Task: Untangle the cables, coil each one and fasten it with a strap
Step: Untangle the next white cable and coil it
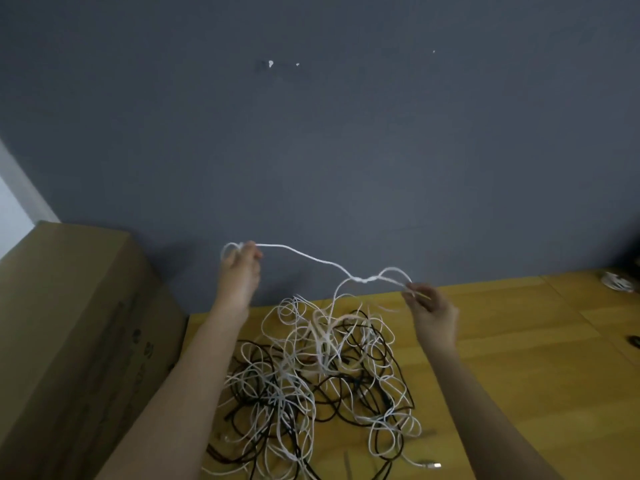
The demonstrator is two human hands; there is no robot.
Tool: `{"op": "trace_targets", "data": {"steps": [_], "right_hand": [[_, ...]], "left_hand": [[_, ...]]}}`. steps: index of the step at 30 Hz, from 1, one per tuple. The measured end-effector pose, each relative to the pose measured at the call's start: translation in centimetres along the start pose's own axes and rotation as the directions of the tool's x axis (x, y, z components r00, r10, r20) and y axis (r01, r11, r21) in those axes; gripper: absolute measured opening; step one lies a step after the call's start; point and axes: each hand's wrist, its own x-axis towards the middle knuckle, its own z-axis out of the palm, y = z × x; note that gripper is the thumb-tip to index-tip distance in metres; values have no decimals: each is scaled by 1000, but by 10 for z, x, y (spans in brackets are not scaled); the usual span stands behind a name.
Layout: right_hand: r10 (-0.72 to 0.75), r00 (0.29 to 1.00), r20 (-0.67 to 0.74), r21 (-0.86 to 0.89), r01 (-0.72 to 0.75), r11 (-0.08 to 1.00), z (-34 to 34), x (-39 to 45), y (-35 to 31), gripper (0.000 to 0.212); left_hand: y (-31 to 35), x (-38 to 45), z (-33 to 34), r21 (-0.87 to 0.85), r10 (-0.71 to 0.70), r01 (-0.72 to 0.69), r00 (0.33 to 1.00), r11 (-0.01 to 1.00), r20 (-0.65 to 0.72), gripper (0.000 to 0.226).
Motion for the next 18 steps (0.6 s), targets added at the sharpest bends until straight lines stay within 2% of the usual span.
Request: {"op": "trace_targets", "data": {"steps": [4, 8, 10, 11, 13, 15, 16, 18], "right_hand": [[132, 983, -125, -57, -140, 989, -30, 3, 38, 21], [111, 975, -194, -357, -176, 917, -44, 7, 65, 3], [143, 966, -217, -418, -224, 880, -52, 12, 70, 5], [188, 947, -260, -365, -277, 889, -53, 16, 67, 7], [287, 888, -361, -73, -333, 940, -51, 24, 54, 6], [329, 844, -423, 245, -243, 939, -47, 31, 31, 14], [316, 835, -450, 336, -169, 927, -46, 36, 19, 19], [240, 828, -506, 395, -25, 918, -48, 44, -6, 22]], "left_hand": [[-12, 7, 1, 17, -39, 39, 999, 999, 2, 32], [-12, 6, 17, -38, -65, 64, 997, 997, -30, 32], [-10, 4, 24, -18, -32, 32, 999, 999, -1, 31], [-10, 3, 27, -8, -14, 14, 1000, 1000, 8, 31], [-8, 1, 35, -18, 6, -6, 1000, 1000, 0, 32], [-4, 2, 41, -57, 0, -1, 1000, 998, -25, 32], [-2, 3, 43, -86, -9, 6, 999, 996, -40, 32], [4, 5, 44, -147, -38, 27, 996, 989, -75, 32]]}}
